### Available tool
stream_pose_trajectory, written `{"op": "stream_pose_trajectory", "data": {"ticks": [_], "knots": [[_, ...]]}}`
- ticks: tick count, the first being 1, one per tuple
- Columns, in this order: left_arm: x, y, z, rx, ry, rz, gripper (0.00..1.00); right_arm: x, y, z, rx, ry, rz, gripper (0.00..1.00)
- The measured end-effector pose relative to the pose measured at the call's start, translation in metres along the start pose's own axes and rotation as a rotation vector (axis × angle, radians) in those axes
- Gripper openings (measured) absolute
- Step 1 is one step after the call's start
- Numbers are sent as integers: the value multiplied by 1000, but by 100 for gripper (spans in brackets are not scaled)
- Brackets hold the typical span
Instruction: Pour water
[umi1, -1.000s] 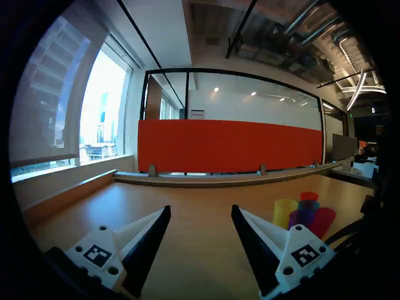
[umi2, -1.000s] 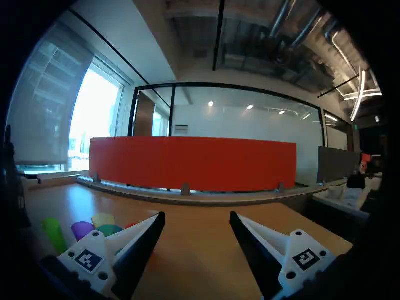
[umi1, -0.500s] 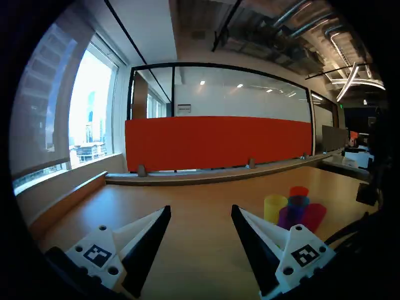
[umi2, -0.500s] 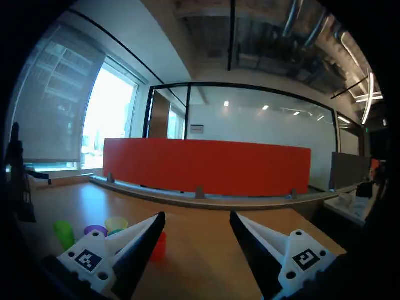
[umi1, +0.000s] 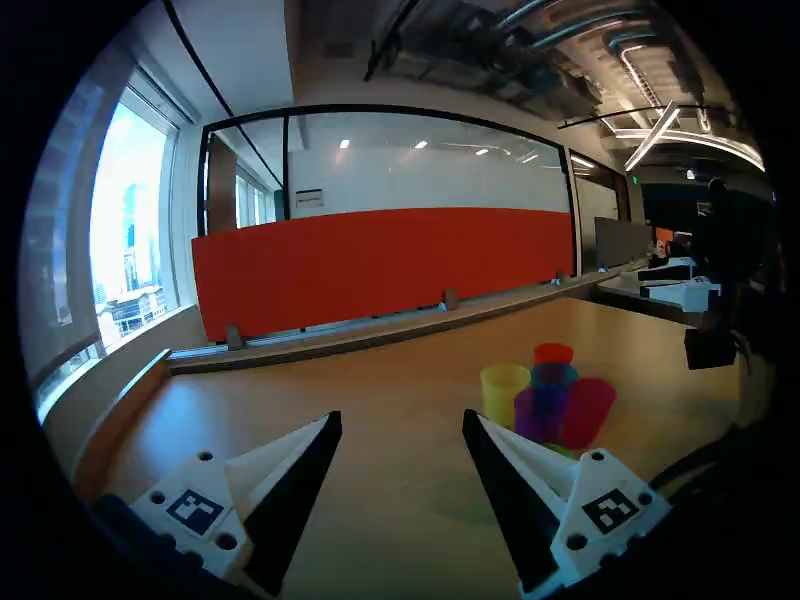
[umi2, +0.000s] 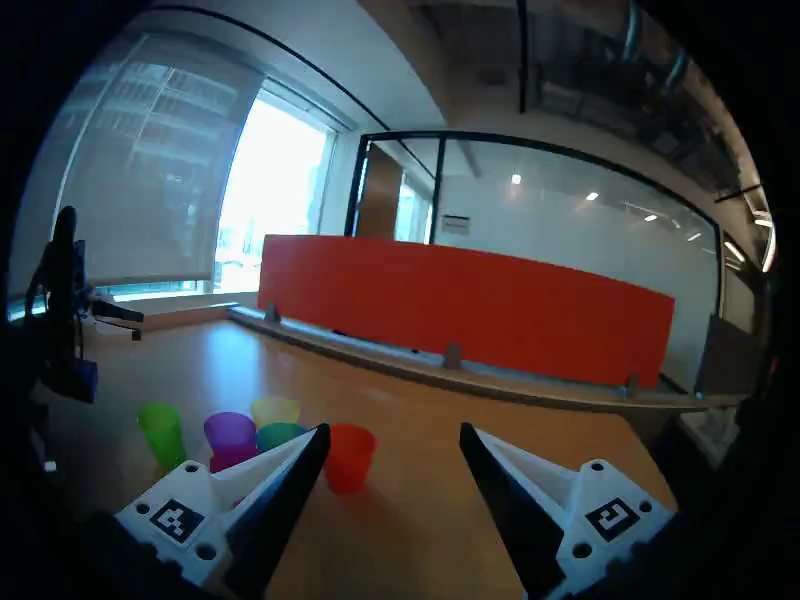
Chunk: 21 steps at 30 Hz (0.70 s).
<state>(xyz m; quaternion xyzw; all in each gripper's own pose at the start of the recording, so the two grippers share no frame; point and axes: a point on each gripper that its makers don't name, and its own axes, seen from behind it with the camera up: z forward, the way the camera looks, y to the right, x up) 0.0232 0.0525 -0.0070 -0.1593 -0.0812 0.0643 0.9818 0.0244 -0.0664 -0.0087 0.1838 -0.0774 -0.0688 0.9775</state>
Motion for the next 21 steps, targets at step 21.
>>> {"op": "stream_pose_trajectory", "data": {"ticks": [21], "knots": [[-35, 61, 6, -296, -146, 50, 90, -17, -36, 6, 253, -140, -148, 100]]}}
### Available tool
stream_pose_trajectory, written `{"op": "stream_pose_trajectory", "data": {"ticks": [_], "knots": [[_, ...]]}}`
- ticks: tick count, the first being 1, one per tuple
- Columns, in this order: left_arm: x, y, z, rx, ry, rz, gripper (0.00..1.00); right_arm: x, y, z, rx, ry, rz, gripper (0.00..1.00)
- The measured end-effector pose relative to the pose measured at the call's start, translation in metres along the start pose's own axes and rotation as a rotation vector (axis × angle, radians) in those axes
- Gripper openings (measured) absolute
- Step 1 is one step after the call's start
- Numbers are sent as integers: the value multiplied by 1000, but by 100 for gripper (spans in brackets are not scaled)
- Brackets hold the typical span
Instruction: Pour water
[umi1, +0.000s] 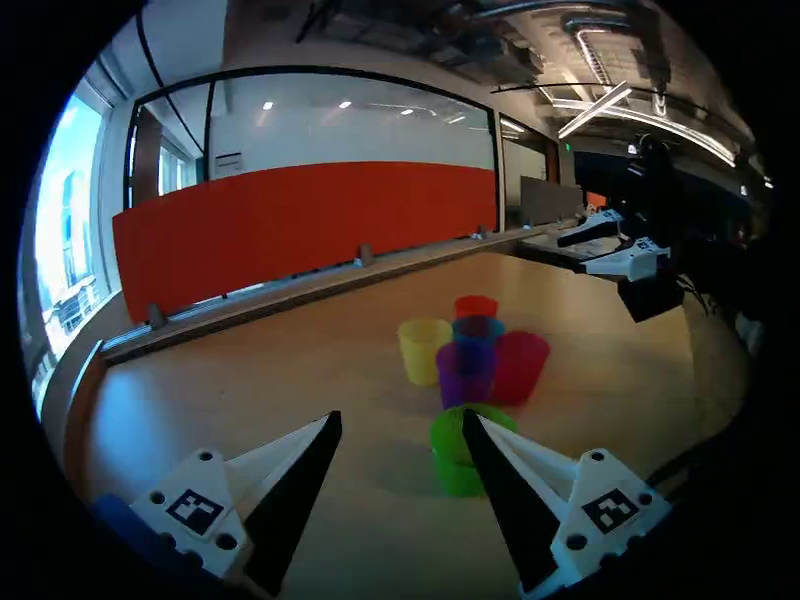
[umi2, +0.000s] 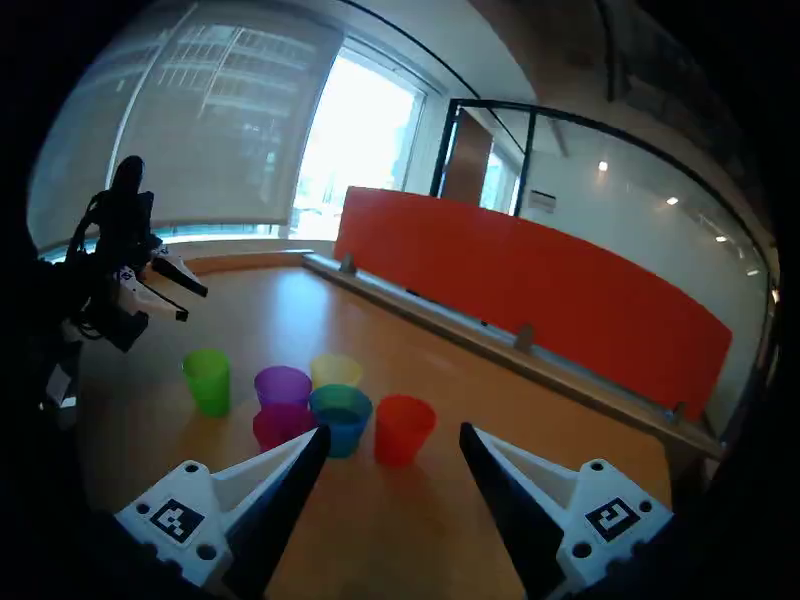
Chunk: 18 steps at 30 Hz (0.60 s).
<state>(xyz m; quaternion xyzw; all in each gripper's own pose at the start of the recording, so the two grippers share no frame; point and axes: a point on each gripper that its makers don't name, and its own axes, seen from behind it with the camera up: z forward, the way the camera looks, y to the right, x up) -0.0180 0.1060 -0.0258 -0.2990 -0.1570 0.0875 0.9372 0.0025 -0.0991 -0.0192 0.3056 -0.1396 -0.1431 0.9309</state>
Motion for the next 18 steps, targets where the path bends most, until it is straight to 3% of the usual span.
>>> {"op": "stream_pose_trajectory", "data": {"ticks": [9, 18], "knots": [[-17, 20, 8, -73, -59, 57, 90, 0, -4, 7, 28, -21, -29, 100], [-26, 40, 12, -172, -88, 52, 90, -4, -6, 14, 42, -39, -45, 100]]}}
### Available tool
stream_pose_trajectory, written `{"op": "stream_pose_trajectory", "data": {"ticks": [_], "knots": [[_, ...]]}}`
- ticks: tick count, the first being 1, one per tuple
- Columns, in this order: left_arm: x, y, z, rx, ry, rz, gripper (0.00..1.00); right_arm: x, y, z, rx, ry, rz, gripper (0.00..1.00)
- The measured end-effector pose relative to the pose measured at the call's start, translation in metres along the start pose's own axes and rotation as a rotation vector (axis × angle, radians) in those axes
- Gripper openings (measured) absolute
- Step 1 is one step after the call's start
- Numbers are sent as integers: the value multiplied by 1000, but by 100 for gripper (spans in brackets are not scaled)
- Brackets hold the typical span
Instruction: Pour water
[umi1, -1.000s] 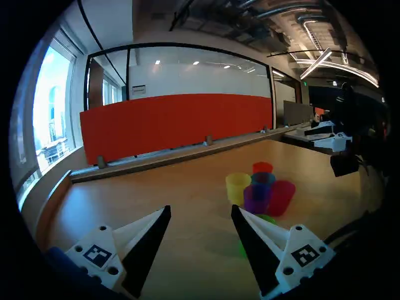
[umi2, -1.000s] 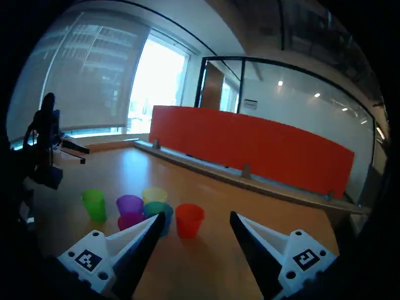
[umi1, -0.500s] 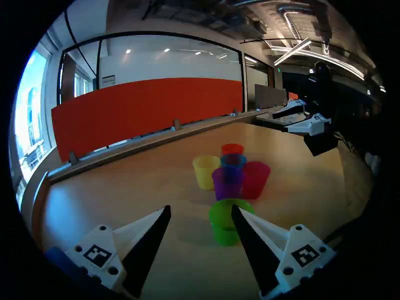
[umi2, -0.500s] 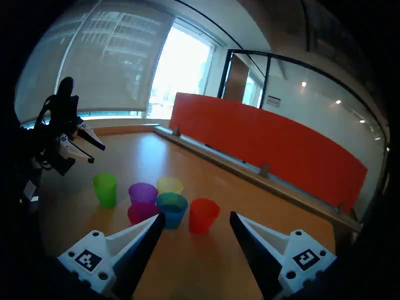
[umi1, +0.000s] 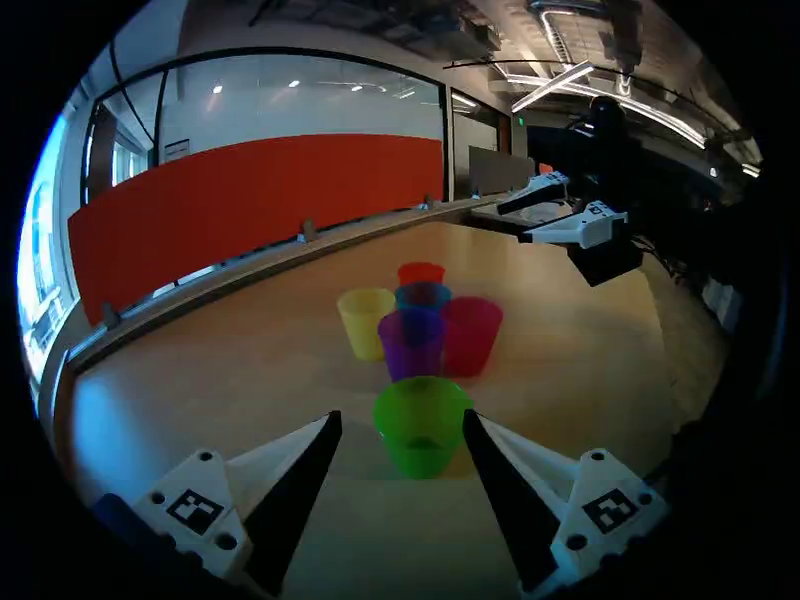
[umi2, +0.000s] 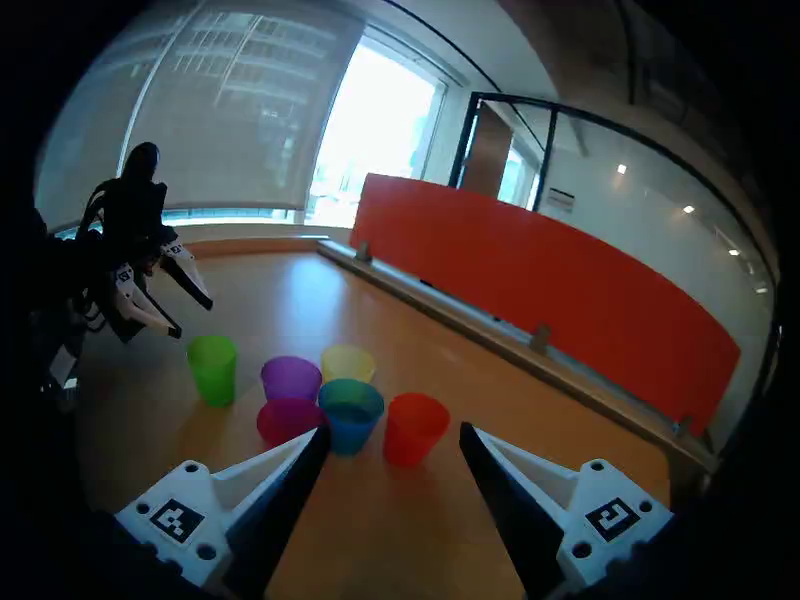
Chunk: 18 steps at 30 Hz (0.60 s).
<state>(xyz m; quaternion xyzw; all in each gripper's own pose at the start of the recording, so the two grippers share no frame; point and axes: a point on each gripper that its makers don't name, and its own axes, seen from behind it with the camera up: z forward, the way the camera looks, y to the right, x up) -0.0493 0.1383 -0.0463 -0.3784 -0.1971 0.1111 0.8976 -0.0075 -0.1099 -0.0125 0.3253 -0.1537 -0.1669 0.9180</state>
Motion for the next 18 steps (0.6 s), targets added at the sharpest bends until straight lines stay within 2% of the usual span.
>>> {"op": "stream_pose_trajectory", "data": {"ticks": [9, 18], "knots": [[-18, 8, 7, -50, -58, 5, 90, 0, 1, 6, 4, -5, -9, 100], [-34, 13, 19, -65, -105, 22, 90, 0, 0, 12, 11, -9, -13, 100]]}}
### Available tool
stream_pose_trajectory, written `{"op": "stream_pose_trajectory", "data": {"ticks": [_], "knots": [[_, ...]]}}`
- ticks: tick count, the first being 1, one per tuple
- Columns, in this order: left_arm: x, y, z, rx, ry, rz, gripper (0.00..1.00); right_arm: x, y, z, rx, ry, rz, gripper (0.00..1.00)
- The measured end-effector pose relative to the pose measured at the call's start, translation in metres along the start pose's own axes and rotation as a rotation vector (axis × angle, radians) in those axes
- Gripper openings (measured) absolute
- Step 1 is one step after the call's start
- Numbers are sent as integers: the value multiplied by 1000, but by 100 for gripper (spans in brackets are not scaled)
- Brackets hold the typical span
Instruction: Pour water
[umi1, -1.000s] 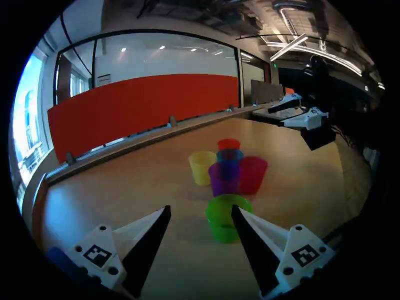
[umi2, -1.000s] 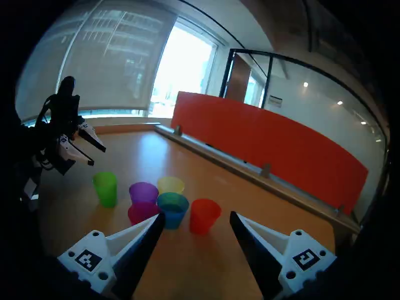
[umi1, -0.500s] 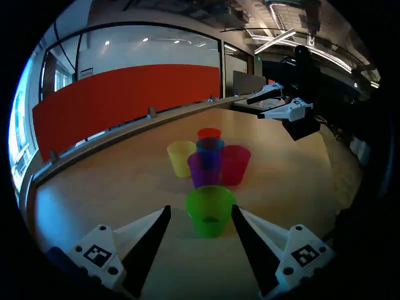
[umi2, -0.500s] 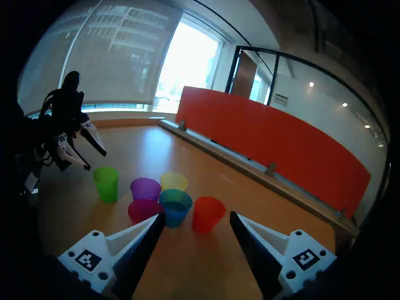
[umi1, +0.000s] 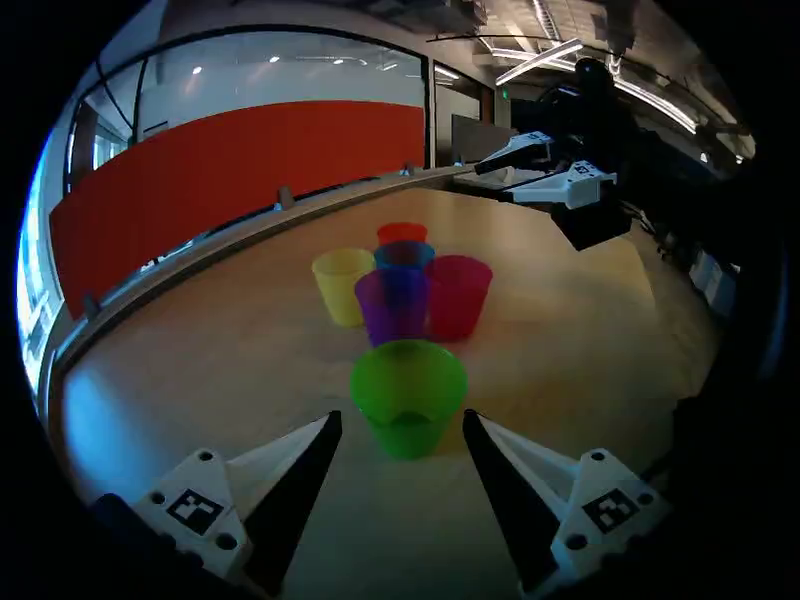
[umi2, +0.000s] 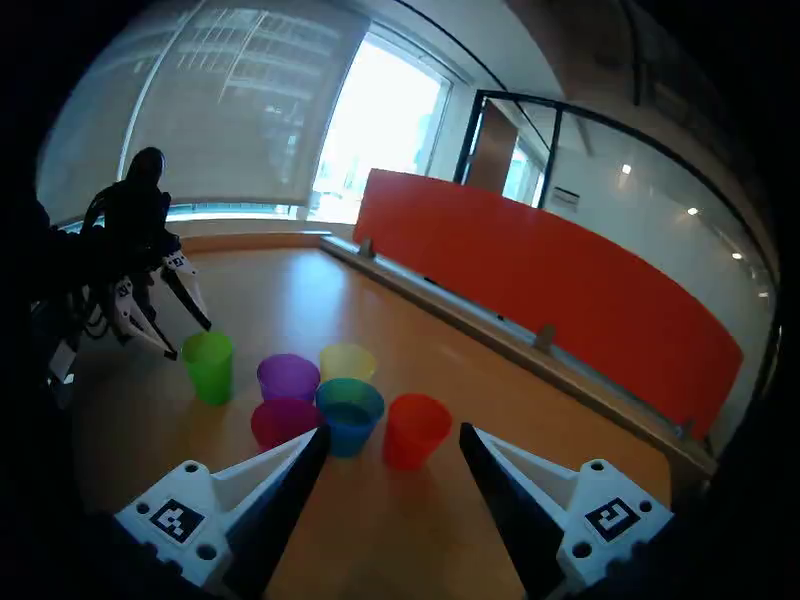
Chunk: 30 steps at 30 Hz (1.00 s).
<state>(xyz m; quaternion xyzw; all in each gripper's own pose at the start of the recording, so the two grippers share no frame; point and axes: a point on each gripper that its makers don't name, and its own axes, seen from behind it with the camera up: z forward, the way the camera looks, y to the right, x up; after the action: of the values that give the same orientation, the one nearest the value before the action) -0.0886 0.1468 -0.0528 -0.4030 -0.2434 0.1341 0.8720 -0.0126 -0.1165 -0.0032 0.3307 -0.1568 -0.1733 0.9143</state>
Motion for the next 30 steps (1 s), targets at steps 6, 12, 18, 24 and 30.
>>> {"op": "stream_pose_trajectory", "data": {"ticks": [6, 12, 18, 24, 30], "knots": [[-6, 2, 9, -11, -16, -10, 89, -3, 0, 5, 4, -6, -5, 100], [-10, 1, 16, -17, -27, -19, 90, -6, -2, 9, 10, -7, -2, 100], [-10, 2, 23, -23, -32, -14, 90, -11, -3, 14, 17, -15, -3, 100], [-10, 2, 30, -27, -34, -12, 89, -14, -5, 17, 24, -22, -3, 100], [-8, 3, 34, -33, -28, -2, 89, -17, -5, 20, 28, -26, 1, 100]]}}
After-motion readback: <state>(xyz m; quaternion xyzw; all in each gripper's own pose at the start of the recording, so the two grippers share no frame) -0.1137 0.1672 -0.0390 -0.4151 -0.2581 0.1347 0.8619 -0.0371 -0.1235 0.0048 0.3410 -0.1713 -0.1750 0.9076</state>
